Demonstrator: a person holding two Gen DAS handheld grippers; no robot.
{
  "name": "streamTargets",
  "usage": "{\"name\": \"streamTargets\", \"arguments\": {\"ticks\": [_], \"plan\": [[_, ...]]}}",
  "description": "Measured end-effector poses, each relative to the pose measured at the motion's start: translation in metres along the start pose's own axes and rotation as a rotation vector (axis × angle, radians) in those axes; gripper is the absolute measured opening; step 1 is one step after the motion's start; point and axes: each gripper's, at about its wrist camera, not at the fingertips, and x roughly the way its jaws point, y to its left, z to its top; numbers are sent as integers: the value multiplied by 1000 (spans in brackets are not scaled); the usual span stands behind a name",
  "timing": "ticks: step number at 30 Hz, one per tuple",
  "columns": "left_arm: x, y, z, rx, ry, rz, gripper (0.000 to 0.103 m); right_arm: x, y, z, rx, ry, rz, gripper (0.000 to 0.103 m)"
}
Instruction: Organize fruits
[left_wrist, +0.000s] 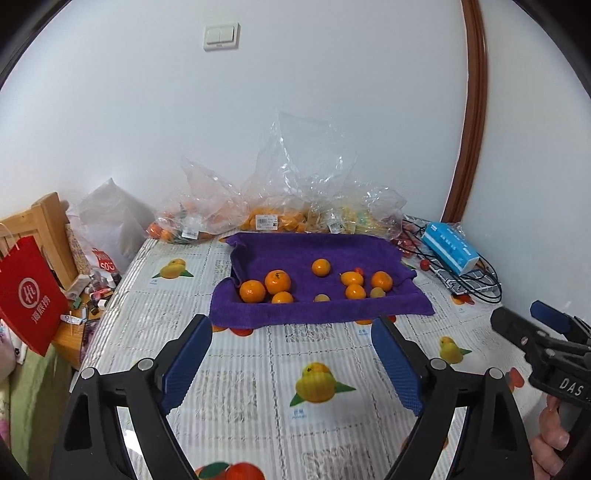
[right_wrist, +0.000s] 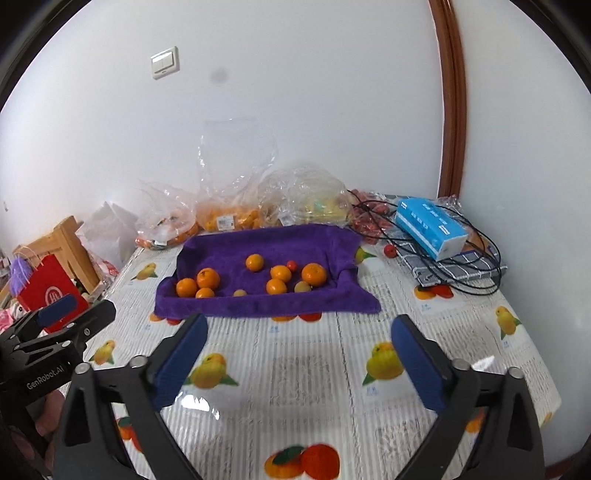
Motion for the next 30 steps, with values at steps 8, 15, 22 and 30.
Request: {"name": "streamTargets", "arguments": {"ticks": [8, 15, 22, 30], "plan": [[-21, -1, -2, -4, -27, 10, 89, -22, 8, -7, -6, 11, 8, 100], [-21, 0, -3, -4, -23, 12, 89, -26, 17, -11, -36, 0, -15, 100], [-21, -2, -4, 0, -19, 17, 89, -29, 20, -13, -42, -4, -8, 100], [-21, 0, -5, -1, -20, 20, 89, -32, 18, -12, -39, -13, -15, 100]]}}
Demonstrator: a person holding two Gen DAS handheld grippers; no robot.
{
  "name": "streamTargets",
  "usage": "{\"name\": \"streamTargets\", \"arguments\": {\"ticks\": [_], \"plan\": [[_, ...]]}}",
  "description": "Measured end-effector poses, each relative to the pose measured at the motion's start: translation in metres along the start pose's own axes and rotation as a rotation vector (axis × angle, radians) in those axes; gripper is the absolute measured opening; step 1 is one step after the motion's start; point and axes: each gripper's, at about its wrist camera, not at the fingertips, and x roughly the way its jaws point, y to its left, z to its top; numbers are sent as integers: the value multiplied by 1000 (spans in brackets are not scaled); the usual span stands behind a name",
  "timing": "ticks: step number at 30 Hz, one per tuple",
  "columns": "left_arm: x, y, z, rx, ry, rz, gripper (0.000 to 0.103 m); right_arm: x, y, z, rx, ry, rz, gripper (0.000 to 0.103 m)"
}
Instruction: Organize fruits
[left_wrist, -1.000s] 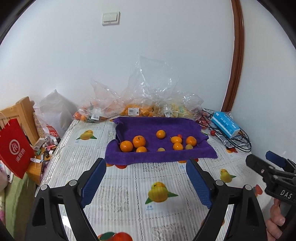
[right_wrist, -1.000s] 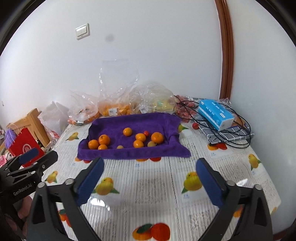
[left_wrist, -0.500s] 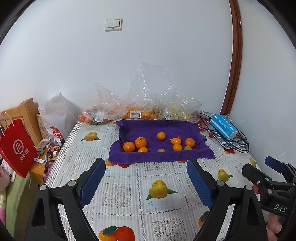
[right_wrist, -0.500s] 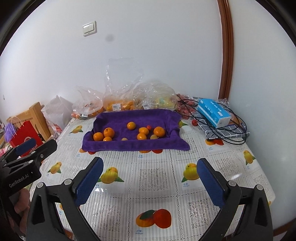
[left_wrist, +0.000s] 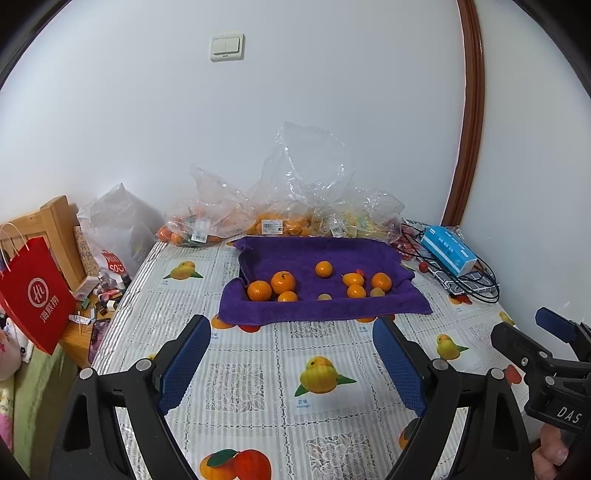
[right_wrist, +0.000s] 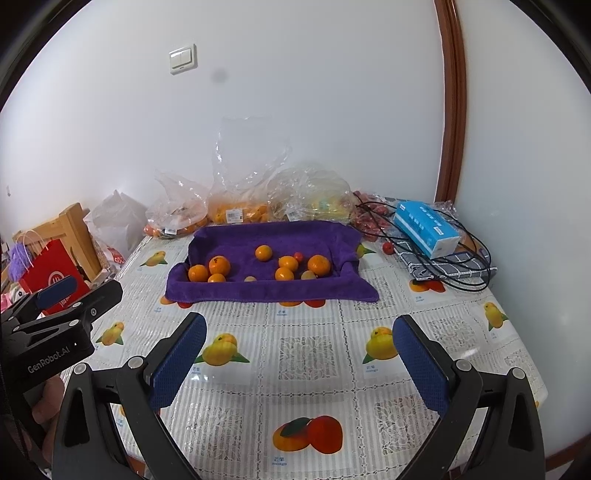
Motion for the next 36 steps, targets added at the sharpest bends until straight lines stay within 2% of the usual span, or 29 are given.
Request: {"name": "streamTargets", "arguments": {"ticks": [36], "plan": [[0, 0, 1, 9, 10, -4, 89, -3, -1, -2, -5, -6, -26, 100]]}}
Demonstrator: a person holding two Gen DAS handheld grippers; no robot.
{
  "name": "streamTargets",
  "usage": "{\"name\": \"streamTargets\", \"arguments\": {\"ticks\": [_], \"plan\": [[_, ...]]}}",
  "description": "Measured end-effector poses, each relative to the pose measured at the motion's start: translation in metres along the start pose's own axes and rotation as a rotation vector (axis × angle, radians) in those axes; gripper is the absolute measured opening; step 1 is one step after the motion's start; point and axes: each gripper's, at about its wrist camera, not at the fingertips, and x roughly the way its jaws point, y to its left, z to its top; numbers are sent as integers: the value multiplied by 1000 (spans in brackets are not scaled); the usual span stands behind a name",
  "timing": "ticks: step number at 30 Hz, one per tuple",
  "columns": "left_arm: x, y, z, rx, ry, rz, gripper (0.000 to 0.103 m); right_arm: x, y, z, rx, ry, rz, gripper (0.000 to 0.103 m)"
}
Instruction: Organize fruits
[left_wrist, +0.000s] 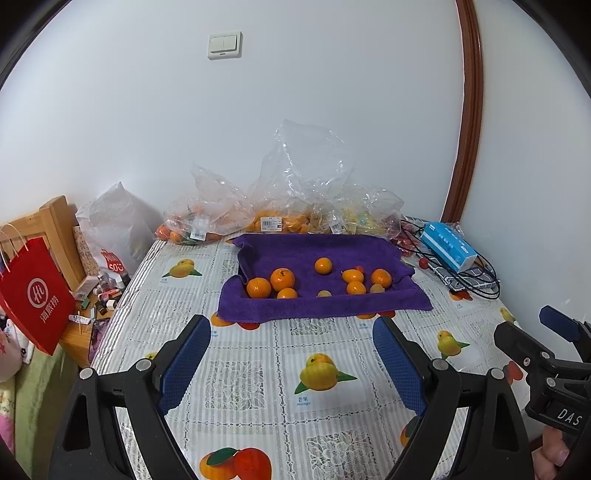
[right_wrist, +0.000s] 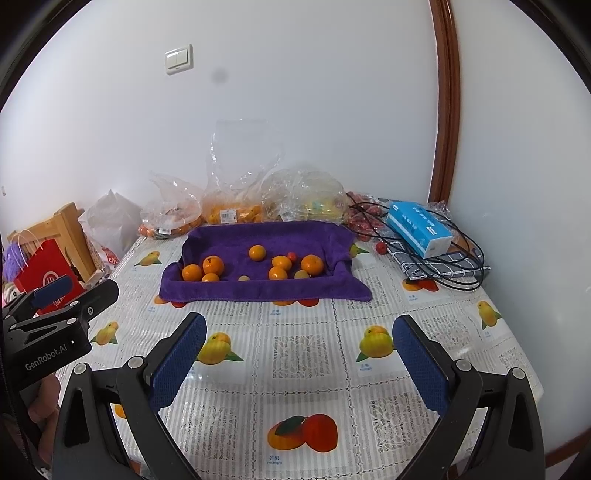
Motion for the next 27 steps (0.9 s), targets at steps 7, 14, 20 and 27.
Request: {"name": "streamTargets", "arguments": {"ticks": [7, 14, 20, 27], "plan": [[-1, -4, 1, 2, -11, -15, 89, -4, -3, 1, 3, -7, -4, 100], [-2, -9, 0, 6, -14, -23, 89, -5, -5, -2, 8, -2, 0, 100], [-3, -12, -3, 4, -10, -29, 90, -7, -7, -4, 5, -2, 4, 100], [-4, -12, -4, 1, -10, -18, 90, -8, -8, -5, 8, 0, 11, 100]]}}
